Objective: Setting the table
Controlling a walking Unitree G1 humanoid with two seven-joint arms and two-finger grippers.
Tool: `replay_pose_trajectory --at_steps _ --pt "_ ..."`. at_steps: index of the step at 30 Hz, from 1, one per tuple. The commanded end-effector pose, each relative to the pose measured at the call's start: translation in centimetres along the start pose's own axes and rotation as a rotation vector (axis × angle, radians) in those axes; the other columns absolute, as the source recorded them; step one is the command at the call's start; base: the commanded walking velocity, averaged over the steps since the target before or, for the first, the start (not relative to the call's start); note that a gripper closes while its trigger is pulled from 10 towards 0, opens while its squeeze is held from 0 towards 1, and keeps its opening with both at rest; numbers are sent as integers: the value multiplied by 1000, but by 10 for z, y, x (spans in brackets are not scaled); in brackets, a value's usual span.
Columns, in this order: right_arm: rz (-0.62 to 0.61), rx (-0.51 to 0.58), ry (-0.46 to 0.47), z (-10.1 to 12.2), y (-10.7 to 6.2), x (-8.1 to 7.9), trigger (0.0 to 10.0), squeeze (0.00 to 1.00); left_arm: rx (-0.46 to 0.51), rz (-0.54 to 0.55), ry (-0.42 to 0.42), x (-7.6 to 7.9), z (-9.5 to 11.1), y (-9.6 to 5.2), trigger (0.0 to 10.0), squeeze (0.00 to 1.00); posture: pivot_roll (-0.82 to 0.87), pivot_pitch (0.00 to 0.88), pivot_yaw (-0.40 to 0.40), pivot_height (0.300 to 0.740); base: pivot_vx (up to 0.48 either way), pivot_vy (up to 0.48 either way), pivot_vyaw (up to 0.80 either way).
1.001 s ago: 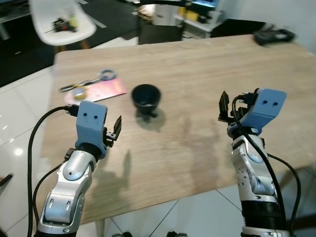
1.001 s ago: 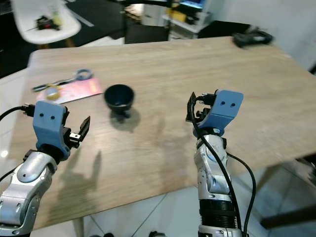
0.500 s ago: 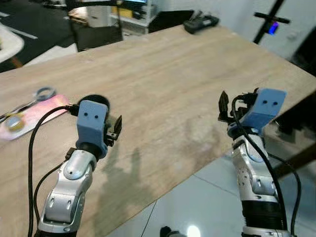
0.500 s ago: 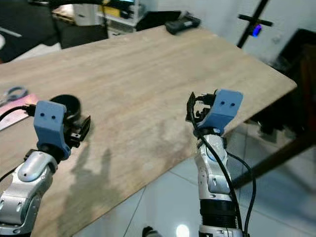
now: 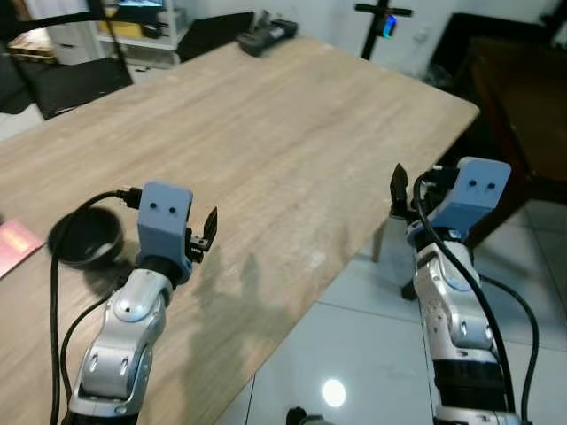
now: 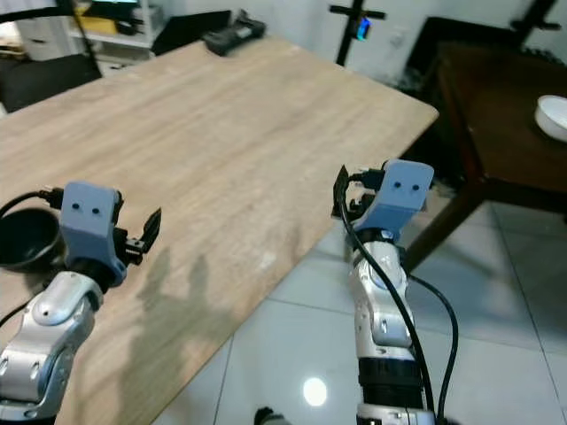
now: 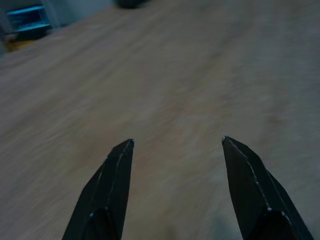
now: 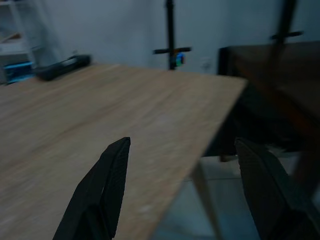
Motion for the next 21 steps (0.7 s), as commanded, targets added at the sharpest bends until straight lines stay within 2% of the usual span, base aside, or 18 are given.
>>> replay_pose_trajectory --at_steps 1,21 --pt "-15 -10 -1 -4 -3 4 10000 0 -15 -3 5 1 -5 -2 10000 0 74 116 40 740 0 0 -769" --pt "-28 -6 -8 -2 -4 8 10000 0 -5 -17 -3 5 -2 0 10000 0 67 124 42 740 0 0 -769"
Point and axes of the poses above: a point about 5 cm out from each wrist's last joint towards the gripper, its own y axis pointing out of the wrist towards the gripper, its own z axis along the axis of the wrist's last joint, x = y × z, the point moved 4 cm from there along y, pointing out of the wrist towards the gripper, and after that the axes turned 13 degrees about y, right-handed, at the moved point
